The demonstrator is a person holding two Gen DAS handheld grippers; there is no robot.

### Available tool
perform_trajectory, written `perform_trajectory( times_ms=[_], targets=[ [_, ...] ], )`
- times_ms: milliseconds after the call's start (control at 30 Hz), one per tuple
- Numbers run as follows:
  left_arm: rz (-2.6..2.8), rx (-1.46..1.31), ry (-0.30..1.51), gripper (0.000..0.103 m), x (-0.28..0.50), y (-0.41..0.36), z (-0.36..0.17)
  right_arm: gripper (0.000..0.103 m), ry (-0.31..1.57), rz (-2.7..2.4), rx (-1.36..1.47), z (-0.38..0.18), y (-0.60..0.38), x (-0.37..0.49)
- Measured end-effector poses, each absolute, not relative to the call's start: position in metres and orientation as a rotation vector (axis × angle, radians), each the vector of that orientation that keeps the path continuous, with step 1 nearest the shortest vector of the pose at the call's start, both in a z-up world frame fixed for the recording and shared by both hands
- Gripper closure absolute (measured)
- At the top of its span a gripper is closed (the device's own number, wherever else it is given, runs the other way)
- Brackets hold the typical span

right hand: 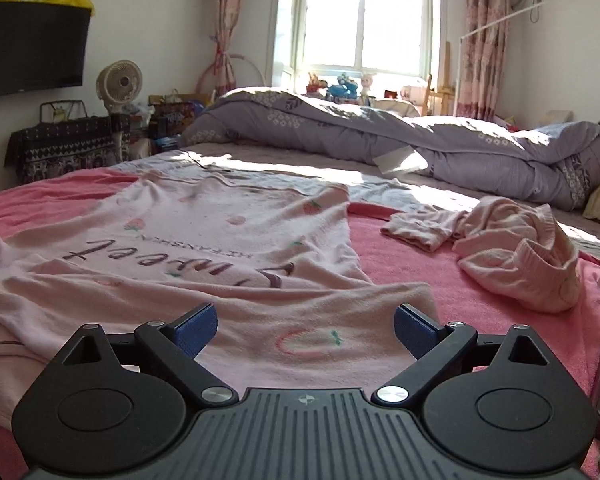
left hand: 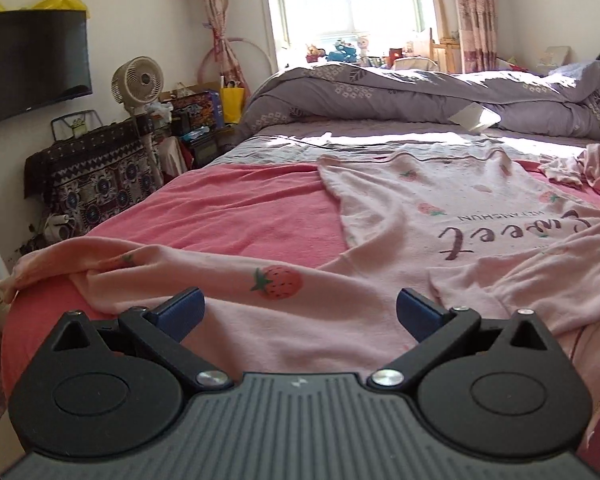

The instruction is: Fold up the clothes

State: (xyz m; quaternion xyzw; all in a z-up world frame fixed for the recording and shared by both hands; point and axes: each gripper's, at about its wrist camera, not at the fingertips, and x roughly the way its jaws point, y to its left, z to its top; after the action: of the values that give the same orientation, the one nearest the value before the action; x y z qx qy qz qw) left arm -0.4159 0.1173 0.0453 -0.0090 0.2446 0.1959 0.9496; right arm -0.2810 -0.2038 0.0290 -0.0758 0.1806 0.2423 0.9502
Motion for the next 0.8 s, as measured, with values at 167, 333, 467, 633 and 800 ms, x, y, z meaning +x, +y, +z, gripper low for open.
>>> perform_trajectory(
  times_ms=[167,333,467,633,800],
  targets=[
    [0.42,-0.224,0.521,0.0,-0.428,0.154,0.04,0.015,0.314,0.752,-0.245,0.043,-0.118,-0.304],
    [0.42,-0.182,0.569,0.0,-0.424,0.149,0.029,0.029,0.398,0.864,-0.293,0.012,-0.055,-0.31],
    [0.425,-0.198,0.579,0.0,-0.421,0.149,0.022,0.03,0.461,0.885,-0.249,0.018,-0.059,-0.306],
    [0.429,-0.193,0.573,0.0,-0.42,0.147,0.02,0.027,0.424,0.928,-0.175,0.03,-0.075,-0.31],
    [0.434,-0.203,0.585,0.0,-0.418,0.147,0.025,0.022,0.359,0.836,-0.211,0.031,-0.096,-0.313]
  ],
)
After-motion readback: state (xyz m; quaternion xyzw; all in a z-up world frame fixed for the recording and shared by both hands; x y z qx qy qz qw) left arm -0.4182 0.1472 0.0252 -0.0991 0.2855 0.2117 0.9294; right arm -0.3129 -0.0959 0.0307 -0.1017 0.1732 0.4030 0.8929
